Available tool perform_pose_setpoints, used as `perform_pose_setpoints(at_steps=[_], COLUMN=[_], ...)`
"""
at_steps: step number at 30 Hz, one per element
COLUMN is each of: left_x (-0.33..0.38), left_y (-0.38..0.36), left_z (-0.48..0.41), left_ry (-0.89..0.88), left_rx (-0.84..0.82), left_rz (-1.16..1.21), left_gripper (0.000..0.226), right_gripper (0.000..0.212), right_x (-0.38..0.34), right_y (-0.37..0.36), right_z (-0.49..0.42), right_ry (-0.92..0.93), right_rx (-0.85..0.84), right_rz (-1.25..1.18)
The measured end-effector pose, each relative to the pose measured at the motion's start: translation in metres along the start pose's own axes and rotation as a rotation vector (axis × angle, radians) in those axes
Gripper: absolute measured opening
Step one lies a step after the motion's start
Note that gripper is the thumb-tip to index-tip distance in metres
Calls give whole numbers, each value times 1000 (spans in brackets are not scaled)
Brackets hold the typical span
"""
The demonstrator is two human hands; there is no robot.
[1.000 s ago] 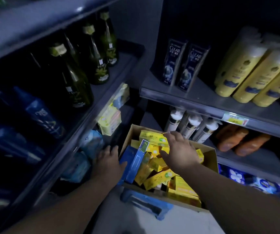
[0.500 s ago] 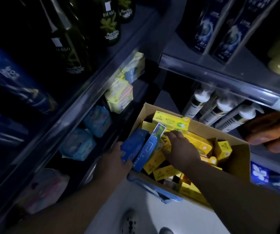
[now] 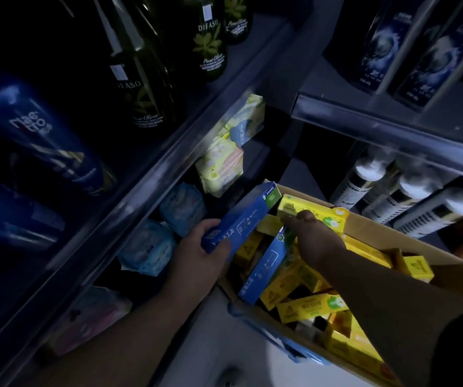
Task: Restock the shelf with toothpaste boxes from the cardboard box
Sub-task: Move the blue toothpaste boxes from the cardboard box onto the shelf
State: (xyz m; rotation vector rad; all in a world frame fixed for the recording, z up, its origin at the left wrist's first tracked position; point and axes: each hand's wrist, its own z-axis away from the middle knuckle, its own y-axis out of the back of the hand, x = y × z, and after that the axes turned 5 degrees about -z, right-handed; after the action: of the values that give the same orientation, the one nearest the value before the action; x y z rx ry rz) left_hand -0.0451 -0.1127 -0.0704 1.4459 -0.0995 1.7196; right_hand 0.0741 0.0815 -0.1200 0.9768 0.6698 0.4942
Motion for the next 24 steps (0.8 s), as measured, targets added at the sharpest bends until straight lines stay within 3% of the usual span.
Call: perform_pose_setpoints(at_steps=[5,9,19,24], left_x=[-11,-4,78,140], left_y=[2,5,29,57], left_z=[-2,9,71,123], left_ry=[16,-3,-147,-248], left_rx=[5,12,140,239], left_rz=[72,79,66,34], left_gripper=[27,29,29,22], right_gripper=[40,40,50,35], right_x=[1,12,36,30], right_y=[-9,8,113,181], right_z=[3,12,92,140], right_ry=[31,70,57,77], right_rx=[42,24,119,96], right_rz=[13,17,-259,-511])
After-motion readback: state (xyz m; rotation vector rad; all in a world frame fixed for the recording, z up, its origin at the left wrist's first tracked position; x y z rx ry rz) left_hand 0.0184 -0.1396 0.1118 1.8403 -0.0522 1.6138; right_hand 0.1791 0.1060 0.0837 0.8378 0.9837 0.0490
